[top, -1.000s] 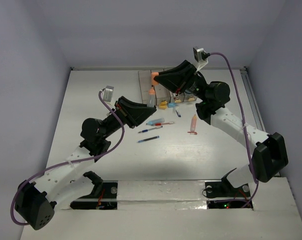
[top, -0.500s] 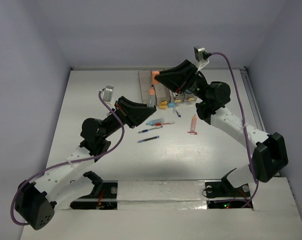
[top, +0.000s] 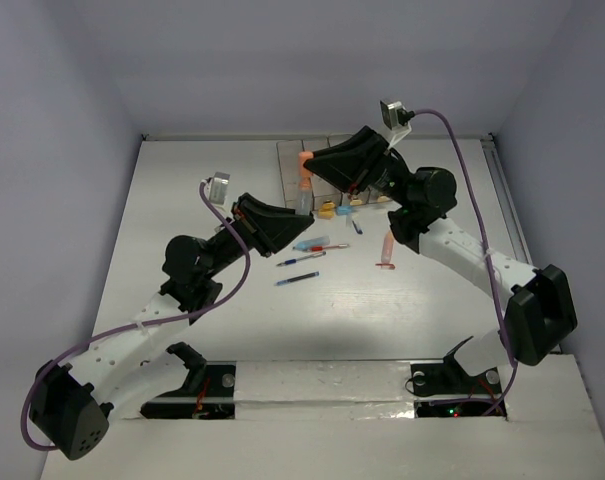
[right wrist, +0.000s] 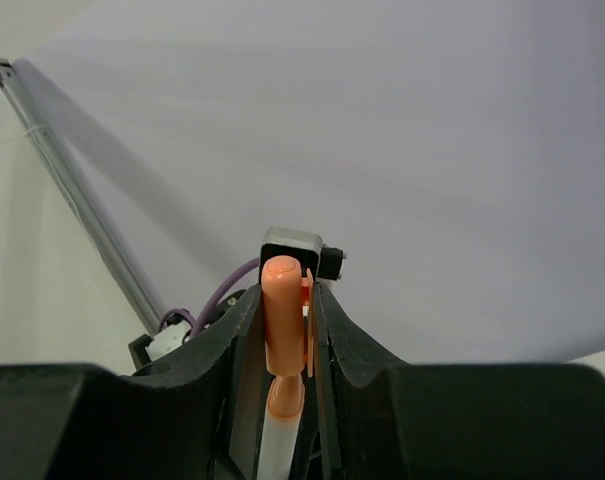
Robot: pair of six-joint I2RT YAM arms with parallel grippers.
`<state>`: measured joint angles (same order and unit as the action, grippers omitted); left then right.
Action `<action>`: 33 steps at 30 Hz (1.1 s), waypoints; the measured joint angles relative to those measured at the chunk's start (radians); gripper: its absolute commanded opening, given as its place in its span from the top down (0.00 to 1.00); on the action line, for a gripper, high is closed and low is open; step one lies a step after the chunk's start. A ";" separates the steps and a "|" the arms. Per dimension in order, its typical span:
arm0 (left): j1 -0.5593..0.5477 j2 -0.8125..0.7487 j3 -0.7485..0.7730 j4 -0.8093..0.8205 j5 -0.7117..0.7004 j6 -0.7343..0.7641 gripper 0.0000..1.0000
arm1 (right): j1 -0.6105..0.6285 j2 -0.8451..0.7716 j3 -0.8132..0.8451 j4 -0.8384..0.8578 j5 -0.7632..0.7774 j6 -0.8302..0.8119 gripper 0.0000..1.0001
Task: Sort the stationery into containers
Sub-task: Close the pen cap on the pen.
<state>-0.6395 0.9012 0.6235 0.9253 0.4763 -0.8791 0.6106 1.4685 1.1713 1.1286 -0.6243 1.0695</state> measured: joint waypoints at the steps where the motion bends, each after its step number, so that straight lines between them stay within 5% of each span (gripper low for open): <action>1: 0.000 -0.001 0.000 -0.004 0.000 0.005 1.00 | 0.000 -0.001 -0.008 0.001 0.002 0.000 0.99; 21: -0.011 -0.044 0.040 -0.172 -0.055 0.213 1.00 | 0.075 -0.124 -0.154 -0.117 0.172 -0.116 1.00; 33: -0.042 -0.039 0.063 -0.258 -0.075 0.298 1.00 | 0.091 -0.248 -0.172 -0.401 0.266 -0.166 1.00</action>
<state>-0.6819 0.8623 0.6868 0.6670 0.4015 -0.5808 0.7017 1.2209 0.9997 0.7280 -0.3588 0.9031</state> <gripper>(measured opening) 0.149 0.282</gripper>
